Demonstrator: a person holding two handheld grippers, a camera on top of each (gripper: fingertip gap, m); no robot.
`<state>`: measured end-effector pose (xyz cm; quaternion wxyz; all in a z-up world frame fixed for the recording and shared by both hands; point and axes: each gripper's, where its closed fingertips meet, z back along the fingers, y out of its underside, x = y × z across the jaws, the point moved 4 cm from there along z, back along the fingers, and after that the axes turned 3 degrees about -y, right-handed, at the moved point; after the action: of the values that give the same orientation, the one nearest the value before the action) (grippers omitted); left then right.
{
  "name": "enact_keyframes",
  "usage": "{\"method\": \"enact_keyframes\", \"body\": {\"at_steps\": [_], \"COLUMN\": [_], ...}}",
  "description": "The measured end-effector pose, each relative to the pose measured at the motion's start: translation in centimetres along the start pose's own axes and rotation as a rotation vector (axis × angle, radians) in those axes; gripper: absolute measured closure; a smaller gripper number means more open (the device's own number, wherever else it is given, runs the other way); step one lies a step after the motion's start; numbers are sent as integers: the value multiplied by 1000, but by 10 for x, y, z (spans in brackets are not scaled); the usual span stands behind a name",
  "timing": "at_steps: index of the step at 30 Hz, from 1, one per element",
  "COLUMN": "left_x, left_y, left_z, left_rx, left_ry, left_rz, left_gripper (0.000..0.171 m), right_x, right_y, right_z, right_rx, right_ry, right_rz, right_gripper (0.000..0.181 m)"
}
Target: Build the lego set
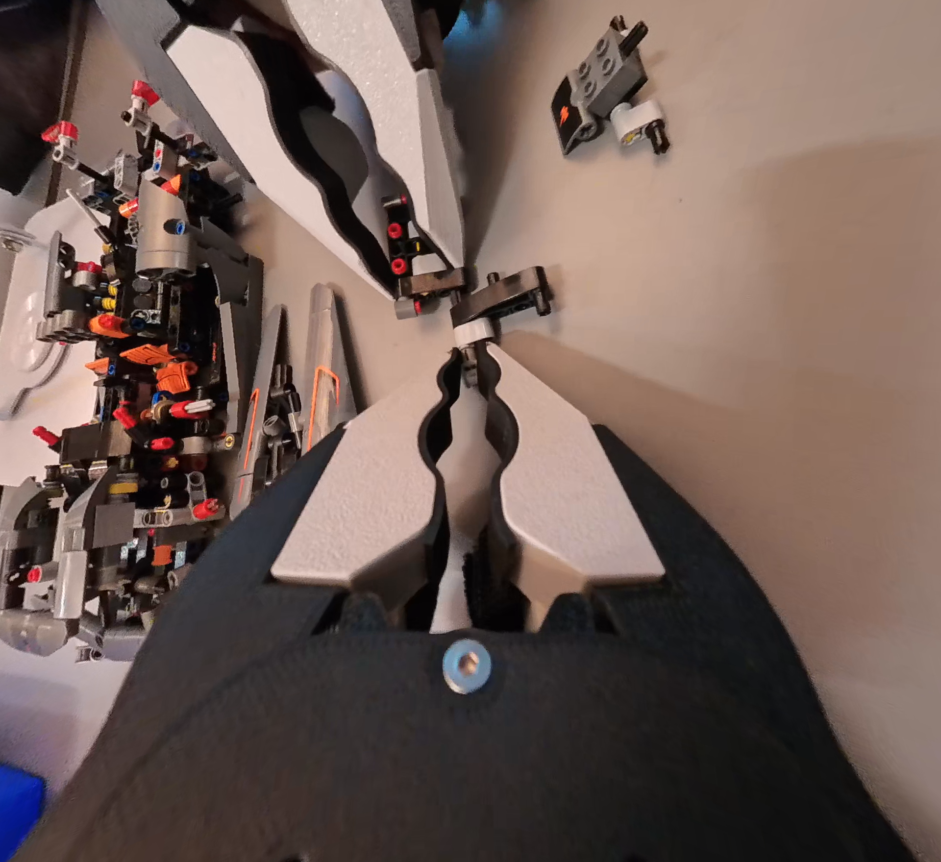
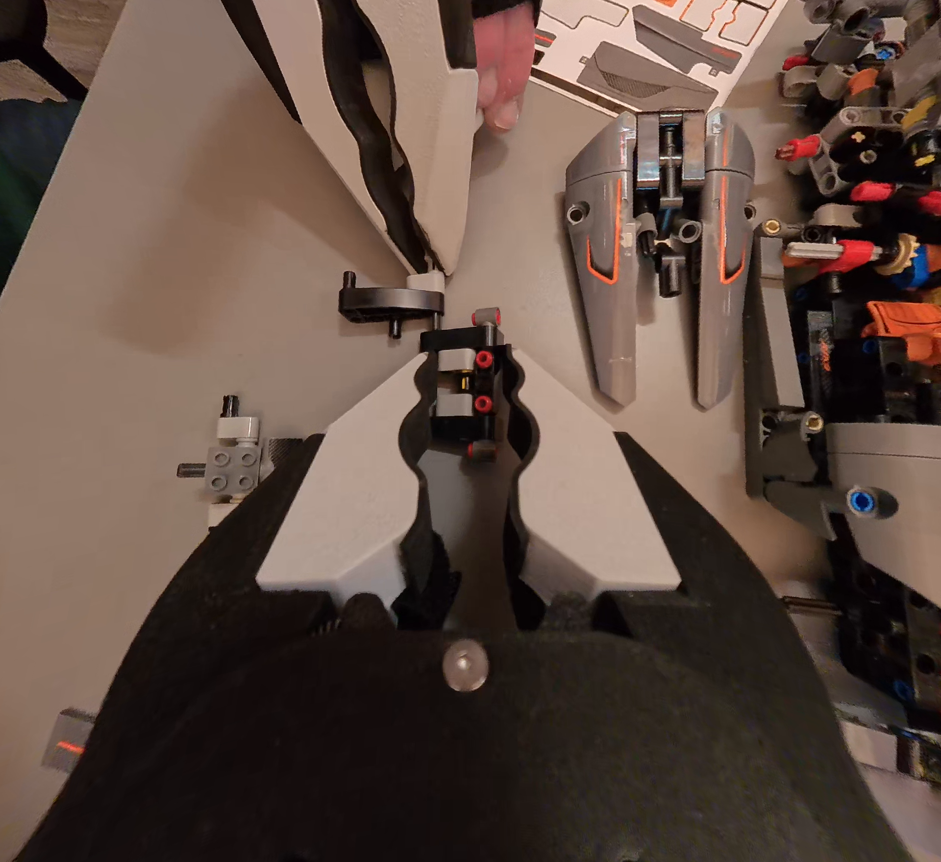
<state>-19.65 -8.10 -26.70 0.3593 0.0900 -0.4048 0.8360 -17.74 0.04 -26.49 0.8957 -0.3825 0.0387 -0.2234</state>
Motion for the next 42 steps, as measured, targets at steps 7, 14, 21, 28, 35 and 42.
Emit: {"method": "enact_keyframes", "body": {"at_steps": [7, 14, 21, 28, 35, 42], "left_x": [-2, -2, -3, -4, -4, -3], "left_y": [-1, -2, -2, -3, -4, -4], "left_z": [0, 0, 0, 0, 0, 0], "left_rx": [18, 17, 20, 36, 49, 68], "left_ry": [-10, -38, -58, -73, -86, -87], "left_rz": [-31, -45, -42, -64, -80, -96], "left_gripper": [167, 167, 168, 168, 168, 168], "right_x": [-2, -3, -2, -2, -1, -2], "right_y": [-1, -1, -2, -2, -3, -4], "right_z": [0, 1, 0, 0, 0, -1], "right_rx": [-14, -14, -12, 7, 21, 46], "right_ry": [-46, -74, -57, -54, -22, -30], "right_rz": [-38, -86, -114, -136, -159, -173], "right_gripper": [158, 158, 159, 160, 160, 160]}}
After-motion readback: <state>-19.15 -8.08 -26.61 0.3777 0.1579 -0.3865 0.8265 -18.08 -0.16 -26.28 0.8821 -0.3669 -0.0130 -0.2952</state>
